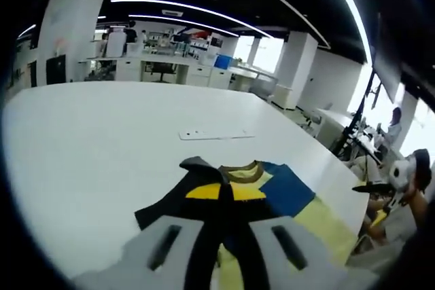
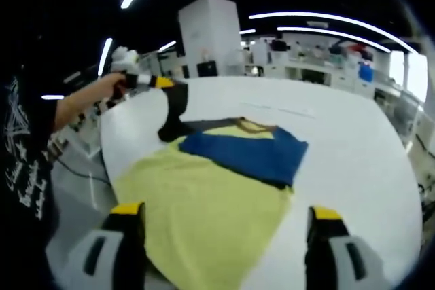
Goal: Fold the garment on the visible template until the final outline fits inside the template.
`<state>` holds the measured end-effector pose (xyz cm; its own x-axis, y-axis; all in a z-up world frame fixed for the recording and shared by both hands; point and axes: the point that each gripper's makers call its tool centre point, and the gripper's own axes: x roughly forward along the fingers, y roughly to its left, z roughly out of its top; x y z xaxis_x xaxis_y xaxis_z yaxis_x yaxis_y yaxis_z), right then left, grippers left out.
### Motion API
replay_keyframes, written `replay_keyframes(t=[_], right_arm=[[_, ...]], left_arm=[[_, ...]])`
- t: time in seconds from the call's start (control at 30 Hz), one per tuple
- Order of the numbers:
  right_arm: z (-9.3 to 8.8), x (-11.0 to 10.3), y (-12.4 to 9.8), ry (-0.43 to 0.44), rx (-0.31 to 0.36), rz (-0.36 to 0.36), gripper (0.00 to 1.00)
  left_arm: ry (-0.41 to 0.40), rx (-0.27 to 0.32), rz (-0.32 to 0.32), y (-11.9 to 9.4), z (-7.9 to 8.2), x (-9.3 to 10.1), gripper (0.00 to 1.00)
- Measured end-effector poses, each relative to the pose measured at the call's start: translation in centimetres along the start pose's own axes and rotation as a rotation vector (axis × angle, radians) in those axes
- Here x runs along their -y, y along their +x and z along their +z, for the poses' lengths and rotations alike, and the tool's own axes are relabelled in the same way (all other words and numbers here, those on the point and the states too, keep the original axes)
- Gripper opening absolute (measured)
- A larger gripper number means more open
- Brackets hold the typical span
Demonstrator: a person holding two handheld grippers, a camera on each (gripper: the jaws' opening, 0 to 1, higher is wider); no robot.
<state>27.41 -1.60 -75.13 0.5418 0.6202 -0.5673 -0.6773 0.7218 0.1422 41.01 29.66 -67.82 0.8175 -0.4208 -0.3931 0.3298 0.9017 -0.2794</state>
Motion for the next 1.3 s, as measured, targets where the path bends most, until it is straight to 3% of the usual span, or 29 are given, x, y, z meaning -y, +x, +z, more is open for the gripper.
replay_keyframes(t=[0.47, 1.1, 1.3], right_arm=[[-0.3, -0.3, 0.2, 0.007, 0.002, 0.007, 0.99], [-0.7, -0.3, 0.2, 0.017, -0.005, 0.0, 0.99], [-0.6, 0.0, 0.3, 0.016, -0.004, -0.003, 0.99]], left_arm=[[0.015, -0.017, -0.075, 3.1, -0.3, 4.5, 0.0], [0.003, -0.023, -0.184, 9.0, -0.2, 10.2, 0.0], [0.0, 0.002, -0.23, 10.6, 0.1, 12.1, 0.0]])
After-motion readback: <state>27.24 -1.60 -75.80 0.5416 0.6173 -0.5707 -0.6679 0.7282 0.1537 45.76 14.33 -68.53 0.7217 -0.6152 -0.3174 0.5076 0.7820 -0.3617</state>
